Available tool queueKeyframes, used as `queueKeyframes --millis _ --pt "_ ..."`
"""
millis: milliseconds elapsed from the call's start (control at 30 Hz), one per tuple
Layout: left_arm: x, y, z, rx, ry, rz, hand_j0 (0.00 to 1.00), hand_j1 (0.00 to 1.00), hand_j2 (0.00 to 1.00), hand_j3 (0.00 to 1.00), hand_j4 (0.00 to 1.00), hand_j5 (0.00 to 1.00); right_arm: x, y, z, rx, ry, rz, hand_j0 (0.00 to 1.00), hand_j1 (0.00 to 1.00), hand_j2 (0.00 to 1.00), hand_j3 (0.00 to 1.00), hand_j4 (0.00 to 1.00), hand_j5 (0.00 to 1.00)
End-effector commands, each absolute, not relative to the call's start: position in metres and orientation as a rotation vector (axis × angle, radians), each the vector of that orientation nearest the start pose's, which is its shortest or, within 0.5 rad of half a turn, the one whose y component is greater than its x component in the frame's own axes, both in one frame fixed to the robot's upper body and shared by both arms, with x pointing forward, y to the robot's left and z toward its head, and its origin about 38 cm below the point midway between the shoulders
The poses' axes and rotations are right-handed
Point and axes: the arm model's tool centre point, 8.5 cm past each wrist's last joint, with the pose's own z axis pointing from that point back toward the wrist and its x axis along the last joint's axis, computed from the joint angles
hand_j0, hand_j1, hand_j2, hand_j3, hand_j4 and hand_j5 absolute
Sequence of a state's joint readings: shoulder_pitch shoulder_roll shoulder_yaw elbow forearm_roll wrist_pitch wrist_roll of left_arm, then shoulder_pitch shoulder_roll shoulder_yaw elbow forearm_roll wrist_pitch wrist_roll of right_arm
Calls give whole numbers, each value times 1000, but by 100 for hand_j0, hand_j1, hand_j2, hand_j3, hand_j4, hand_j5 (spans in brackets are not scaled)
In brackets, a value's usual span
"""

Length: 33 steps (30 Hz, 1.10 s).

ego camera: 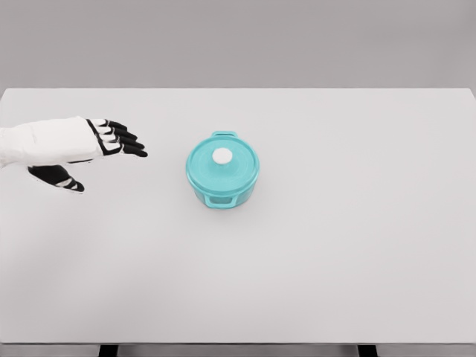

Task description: Open the lid of the pot with left arm

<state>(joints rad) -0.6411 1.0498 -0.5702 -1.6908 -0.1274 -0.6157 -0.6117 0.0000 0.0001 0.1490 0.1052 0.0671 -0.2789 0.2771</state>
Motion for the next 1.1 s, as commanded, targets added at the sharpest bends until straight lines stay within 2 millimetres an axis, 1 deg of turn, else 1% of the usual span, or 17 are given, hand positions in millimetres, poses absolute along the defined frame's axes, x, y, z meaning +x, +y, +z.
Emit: queueKeyframes --millis 0,67,133,167,200,267,333,367,433,467,500,633,700,767,900,1000,1067 --pt "381 293 252 -219 2005 3028 100 100 100 100 100 100 -13 -248 -256 217 -129 244 100 100 100 100 100 100" --pt "387 287 264 -238 2021 2987 100 100 100 100 100 100 -20 -248 -255 213 -115 235 100 100 100 100 100 100" --pt "404 266 266 -204 2062 2935 100 100 100 100 100 100 -20 -248 -255 214 -118 236 100 100 100 100 100 100" --pt "414 260 269 -208 2041 2940 100 100 100 100 100 100 -20 -248 -255 213 -117 235 100 100 100 100 100 100" --pt "420 258 278 -236 2025 2935 100 100 100 100 100 100 -20 -248 -255 213 -117 234 100 100 100 100 100 100" --pt "427 243 290 -212 2057 2879 100 100 100 100 100 100 -20 -248 -255 214 -118 236 100 100 100 100 100 100" --pt "442 220 278 -143 2026 2905 100 100 100 100 100 100 -20 -248 -255 213 -118 234 100 100 100 100 100 100" --pt "453 213 277 -141 2044 2907 100 100 100 100 100 100 -20 -248 -255 213 -117 234 100 100 100 100 100 100" --pt "465 201 278 -143 2065 2896 100 100 100 100 100 100 -20 -248 -255 213 -118 234 100 100 100 100 100 100" --pt "474 185 268 -92 2090 2899 100 100 100 100 100 100 -20 -248 -255 213 -118 234 100 100 100 100 100 100" --pt "477 178 258 -70 2078 2919 100 100 100 100 100 100 -20 -248 -255 213 -118 234 100 100 100 100 100 100" --pt "489 164 250 -42 2107 2931 100 100 100 100 100 100 -20 -248 -255 213 -118 234 100 100 100 100 100 100" --pt "489 153 247 -22 2099 2925 100 100 100 100 100 100 -20 -248 -255 213 -118 234 100 100 100 100 100 100" --pt "490 151 244 -80 2029 2948 100 100 100 100 100 100 -20 -248 -255 213 -118 234 100 100 100 100 100 100" --pt "489 148 243 -80 2020 2945 100 100 100 100 100 100 -20 -248 -255 213 -118 234 100 100 100 100 100 100" --pt "495 161 239 -112 2024 2984 100 100 100 100 100 100 -20 -248 -255 213 -118 234 100 100 100 100 100 100" --pt "500 165 236 -129 2024 3009 100 100 100 100 100 100 -20 -248 -255 213 -118 234 100 100 100 100 100 100"
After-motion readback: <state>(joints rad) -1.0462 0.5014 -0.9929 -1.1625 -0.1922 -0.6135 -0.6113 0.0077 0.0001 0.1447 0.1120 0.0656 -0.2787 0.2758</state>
